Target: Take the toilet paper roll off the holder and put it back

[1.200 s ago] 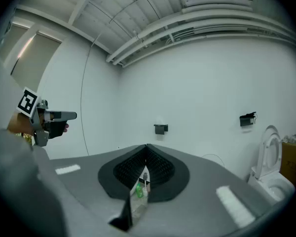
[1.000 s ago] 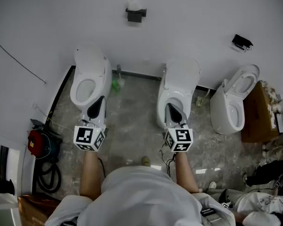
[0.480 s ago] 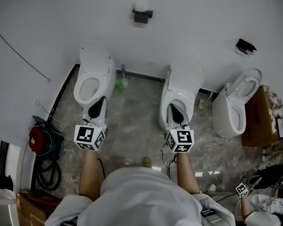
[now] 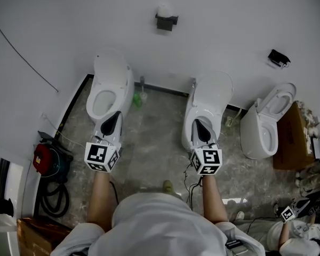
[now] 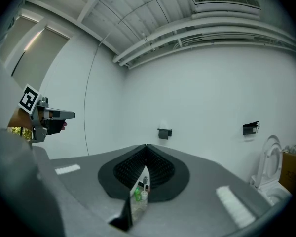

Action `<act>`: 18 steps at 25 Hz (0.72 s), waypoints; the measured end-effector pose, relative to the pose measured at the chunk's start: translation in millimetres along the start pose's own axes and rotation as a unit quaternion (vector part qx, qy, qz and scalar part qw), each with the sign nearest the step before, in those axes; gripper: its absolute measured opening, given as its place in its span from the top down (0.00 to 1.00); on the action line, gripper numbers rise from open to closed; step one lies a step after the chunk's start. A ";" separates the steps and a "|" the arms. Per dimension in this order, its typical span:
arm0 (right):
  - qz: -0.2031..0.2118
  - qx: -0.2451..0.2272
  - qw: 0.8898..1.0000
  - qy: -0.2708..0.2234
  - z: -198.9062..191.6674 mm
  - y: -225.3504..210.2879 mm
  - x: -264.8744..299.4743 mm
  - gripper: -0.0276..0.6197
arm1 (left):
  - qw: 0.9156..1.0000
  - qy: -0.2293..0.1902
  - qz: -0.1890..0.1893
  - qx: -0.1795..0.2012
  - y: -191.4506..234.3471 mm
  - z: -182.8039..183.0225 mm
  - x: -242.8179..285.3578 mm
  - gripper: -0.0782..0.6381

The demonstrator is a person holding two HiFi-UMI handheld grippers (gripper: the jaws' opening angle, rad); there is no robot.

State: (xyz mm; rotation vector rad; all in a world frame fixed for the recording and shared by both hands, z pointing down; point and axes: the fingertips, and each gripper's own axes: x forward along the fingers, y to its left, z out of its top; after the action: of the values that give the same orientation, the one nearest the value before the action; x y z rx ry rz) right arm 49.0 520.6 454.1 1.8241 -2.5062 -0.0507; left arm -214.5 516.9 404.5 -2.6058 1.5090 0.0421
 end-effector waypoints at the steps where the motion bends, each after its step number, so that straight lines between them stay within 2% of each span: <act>1: -0.002 -0.001 1.000 0.002 -2.3 3.7 -1.5 0.96 | 1.000 0.001 -0.003 0.000 1.1 -2.2 -3.4 0.89; 10: -0.007 0.004 1.000 0.014 -16.2 28.9 -2.1 0.96 | 1.000 0.006 -0.003 -0.016 14.9 -20.8 -15.2 0.89; 18: -0.005 0.001 1.000 0.009 -15.1 11.5 42.4 0.96 | 1.000 0.005 0.004 -0.017 32.0 -25.4 16.2 0.89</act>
State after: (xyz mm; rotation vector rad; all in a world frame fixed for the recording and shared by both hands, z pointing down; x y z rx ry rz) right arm 25.8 483.8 470.4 1.8304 -2.4847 -0.0313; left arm -235.1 484.0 425.1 -2.6310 1.5350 0.0551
